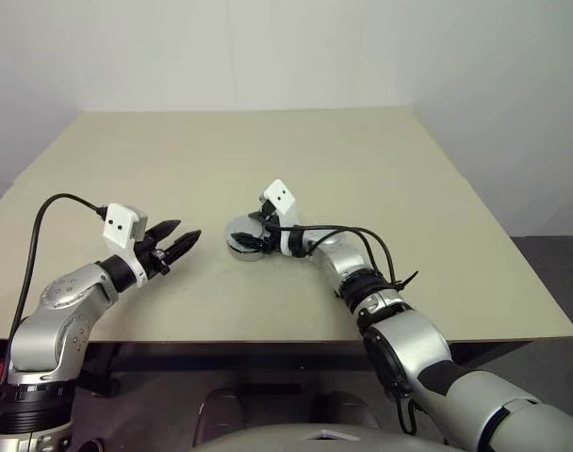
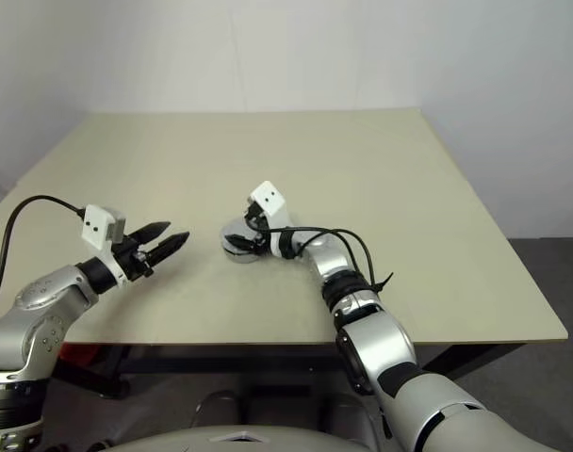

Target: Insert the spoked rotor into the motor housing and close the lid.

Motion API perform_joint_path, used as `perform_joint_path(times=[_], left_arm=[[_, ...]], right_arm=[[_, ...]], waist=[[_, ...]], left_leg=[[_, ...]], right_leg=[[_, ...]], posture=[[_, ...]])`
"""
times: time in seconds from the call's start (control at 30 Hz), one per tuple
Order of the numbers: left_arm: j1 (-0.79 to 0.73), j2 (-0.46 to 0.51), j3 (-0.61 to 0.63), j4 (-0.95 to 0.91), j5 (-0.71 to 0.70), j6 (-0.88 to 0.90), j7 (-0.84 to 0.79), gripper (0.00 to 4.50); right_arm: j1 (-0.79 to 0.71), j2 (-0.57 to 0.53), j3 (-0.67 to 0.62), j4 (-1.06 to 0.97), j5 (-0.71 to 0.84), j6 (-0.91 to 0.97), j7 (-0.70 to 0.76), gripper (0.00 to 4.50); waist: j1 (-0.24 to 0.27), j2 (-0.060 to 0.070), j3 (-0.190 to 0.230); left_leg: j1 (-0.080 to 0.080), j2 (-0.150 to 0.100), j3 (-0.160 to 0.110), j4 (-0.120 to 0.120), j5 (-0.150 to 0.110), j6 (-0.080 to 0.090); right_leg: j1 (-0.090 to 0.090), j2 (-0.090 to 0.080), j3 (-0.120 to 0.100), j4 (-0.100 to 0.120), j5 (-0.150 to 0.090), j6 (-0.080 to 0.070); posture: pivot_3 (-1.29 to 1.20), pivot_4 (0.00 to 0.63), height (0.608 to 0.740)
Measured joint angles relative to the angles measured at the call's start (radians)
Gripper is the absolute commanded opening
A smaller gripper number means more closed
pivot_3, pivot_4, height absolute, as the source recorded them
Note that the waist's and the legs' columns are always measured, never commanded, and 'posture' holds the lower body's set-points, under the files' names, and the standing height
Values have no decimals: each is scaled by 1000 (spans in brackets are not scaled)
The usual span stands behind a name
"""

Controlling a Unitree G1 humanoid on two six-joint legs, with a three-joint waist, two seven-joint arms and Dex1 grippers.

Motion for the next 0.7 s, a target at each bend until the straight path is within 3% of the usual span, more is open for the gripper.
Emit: perform_joint_path(times=[0.7], left_arm=[[6, 0, 0, -9, 0, 0, 16, 2886]], right_arm=[[-5, -1, 10, 43, -55, -74, -1, 3153]], waist=[[0, 0, 0]], left_leg=[[2, 0, 1, 0, 0, 0]], right_leg=[[2, 0, 1, 0, -2, 3]], posture=[[0, 0, 740]])
